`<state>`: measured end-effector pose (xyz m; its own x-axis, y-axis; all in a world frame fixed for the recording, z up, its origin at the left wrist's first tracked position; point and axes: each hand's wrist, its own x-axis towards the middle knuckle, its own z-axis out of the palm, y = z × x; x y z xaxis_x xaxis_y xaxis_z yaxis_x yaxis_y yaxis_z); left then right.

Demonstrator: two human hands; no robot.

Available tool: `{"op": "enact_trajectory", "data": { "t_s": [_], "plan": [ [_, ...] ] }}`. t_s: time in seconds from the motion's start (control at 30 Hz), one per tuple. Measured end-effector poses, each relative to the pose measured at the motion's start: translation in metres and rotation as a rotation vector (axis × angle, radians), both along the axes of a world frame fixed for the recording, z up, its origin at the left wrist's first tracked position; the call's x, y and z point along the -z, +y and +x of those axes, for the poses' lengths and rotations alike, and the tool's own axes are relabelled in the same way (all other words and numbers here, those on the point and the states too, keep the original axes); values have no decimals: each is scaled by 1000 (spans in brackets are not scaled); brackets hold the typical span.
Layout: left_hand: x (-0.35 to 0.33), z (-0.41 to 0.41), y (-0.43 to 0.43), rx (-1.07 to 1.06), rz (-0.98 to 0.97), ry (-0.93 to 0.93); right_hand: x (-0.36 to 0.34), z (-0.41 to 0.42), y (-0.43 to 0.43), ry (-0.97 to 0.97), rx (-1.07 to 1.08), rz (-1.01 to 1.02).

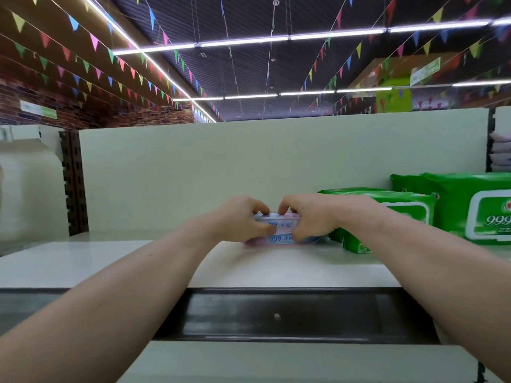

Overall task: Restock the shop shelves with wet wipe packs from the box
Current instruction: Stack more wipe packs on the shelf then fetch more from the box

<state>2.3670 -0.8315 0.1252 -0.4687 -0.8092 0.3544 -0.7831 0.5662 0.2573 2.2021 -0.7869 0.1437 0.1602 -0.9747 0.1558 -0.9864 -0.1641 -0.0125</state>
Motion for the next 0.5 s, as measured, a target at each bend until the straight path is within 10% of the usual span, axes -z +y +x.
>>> {"op": "enact_trajectory", "data": {
  "t_s": [0.5],
  "plan": [
    [3,0,2,-94,-92,-124,6,3,2,124,-5,-165]
  ]
}}
